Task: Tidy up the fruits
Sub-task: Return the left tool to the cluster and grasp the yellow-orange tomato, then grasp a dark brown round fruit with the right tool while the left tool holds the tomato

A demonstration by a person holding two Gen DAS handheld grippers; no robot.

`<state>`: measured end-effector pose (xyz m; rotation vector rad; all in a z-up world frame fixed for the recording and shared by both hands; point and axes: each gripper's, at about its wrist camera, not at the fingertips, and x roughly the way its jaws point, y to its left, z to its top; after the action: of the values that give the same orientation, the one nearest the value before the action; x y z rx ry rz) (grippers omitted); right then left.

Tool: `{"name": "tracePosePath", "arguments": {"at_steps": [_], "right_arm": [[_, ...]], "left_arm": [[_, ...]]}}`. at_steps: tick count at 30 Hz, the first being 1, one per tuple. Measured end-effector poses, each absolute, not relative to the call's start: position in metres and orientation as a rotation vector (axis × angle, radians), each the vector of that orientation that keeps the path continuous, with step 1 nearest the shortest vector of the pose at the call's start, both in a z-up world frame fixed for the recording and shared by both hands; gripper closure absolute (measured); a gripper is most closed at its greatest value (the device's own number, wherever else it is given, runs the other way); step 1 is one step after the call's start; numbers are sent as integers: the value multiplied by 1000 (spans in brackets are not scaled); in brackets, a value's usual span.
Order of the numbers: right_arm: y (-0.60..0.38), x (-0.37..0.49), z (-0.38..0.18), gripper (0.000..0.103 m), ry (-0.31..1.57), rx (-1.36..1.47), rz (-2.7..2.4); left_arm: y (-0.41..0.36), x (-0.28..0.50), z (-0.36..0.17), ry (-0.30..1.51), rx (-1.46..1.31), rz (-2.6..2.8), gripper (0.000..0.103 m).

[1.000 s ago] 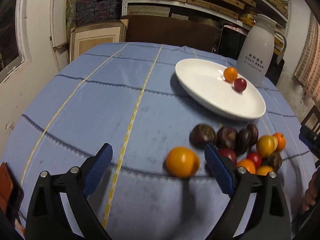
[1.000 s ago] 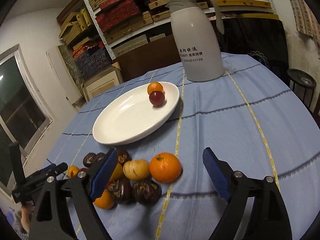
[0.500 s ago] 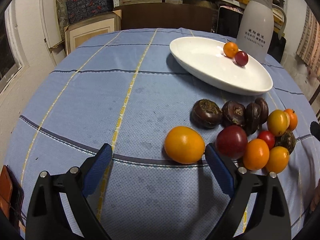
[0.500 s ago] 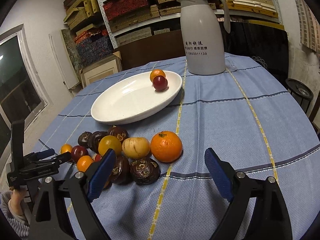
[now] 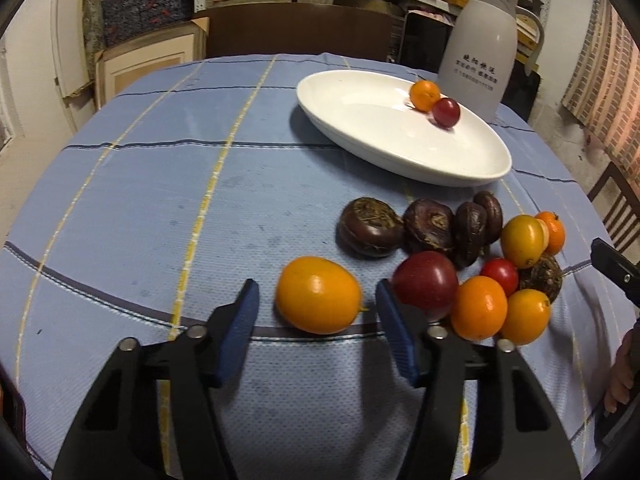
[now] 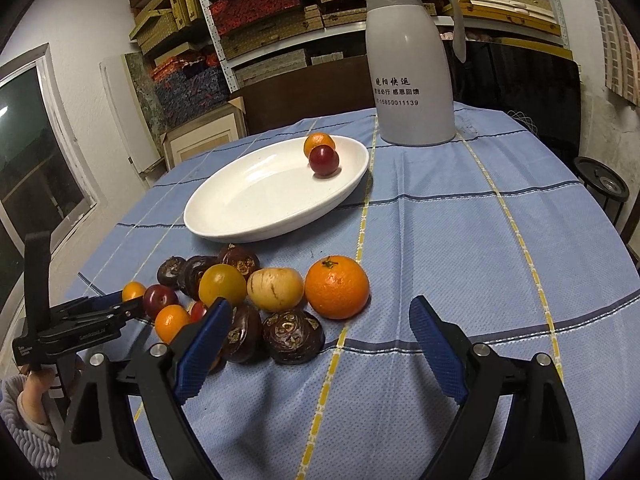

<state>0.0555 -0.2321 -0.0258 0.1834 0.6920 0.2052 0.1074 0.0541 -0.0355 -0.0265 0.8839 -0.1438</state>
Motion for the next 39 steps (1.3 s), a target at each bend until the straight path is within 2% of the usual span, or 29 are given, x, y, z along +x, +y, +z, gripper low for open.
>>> {"name": "tracePosePath", "arguments": {"at_steps": [5,13,16,18,21,26,29,39], "right_arm": [[-228,53,-29,12,715,179,229],[-220,48,-38,13,772,161,281],[-216,49,-41,22,788,141,298],[-216,50,-42,37,797,146,306],[-213,49,-41,54,786,144,340],[-191,49,-36,57,766,86,399],[-180,55,-36,64,765,47,394],[-154,71,-41,64,778,-80,370]], "left_arm": [[52,108,-37,889,-21,-158,60],[55,108,-36,879,-36,-133,60],[54,106,-36,873,-25,-130,60],[53,107,-36,873,-23,-128,60],[53,106,-36,873,-20,-128,60],[50,107,-38,883,-9,-131,60],[48,107,-39,887,3,-130,60],[47,108,-40,890,19,-125,60]]}}
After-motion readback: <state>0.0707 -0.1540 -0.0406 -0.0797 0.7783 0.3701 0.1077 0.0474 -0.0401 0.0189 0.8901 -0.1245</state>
